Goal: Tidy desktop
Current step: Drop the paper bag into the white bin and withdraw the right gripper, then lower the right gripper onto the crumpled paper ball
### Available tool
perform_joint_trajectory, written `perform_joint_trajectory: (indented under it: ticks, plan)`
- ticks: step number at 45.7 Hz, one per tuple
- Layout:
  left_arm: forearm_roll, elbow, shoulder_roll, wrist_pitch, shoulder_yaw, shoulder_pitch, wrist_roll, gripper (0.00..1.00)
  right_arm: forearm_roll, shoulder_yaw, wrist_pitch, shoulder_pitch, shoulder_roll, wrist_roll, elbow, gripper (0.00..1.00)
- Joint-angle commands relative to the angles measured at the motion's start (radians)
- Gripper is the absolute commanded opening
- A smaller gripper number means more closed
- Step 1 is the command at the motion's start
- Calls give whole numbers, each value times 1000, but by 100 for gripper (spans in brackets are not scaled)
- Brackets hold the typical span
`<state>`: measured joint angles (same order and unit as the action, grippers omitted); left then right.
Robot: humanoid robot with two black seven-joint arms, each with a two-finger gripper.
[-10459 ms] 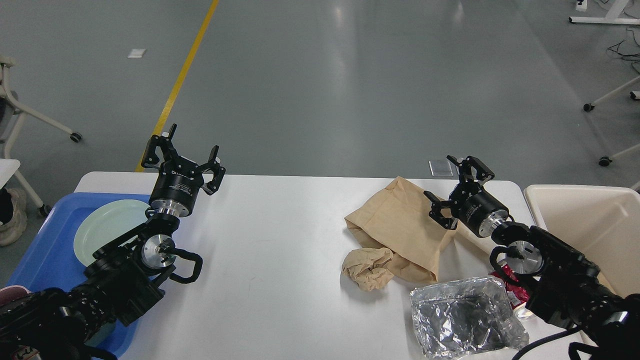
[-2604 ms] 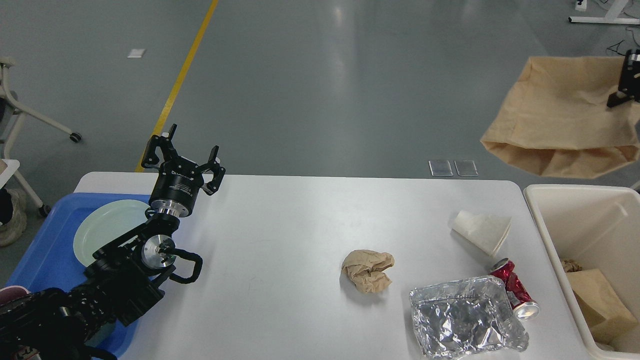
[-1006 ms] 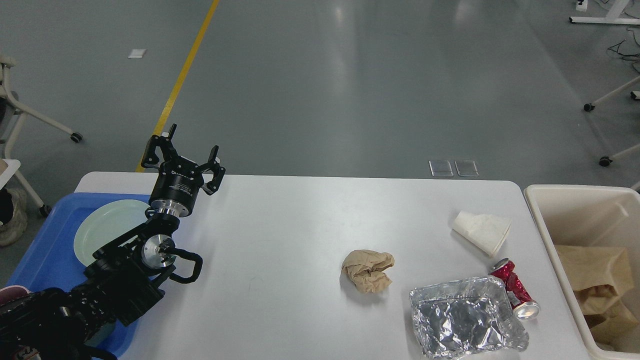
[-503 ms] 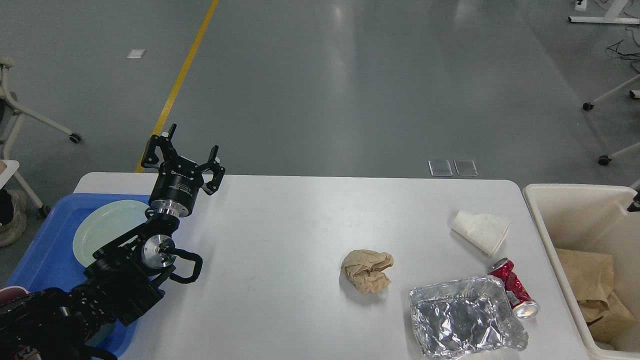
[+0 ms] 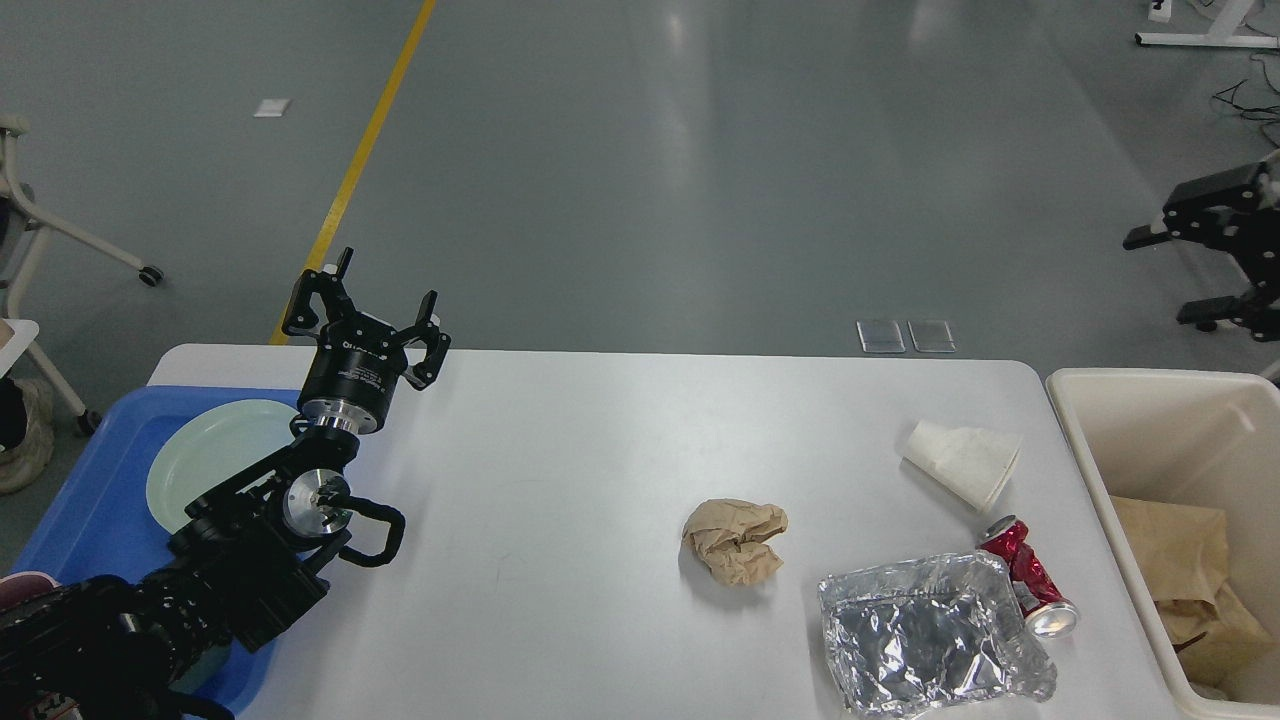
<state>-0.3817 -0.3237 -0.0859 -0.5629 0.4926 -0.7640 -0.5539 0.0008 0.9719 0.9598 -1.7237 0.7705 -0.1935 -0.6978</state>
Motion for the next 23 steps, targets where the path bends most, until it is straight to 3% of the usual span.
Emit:
perform_joint_trajectory:
  ticks: [1, 23]
  plan:
    - [0, 0, 0, 0, 0, 0, -1, 97, 37, 1, 0, 35, -85, 0, -31, 87]
    - [0, 0, 0, 0, 0, 0, -1, 97, 22, 100, 0, 73, -401, -1, -109, 88]
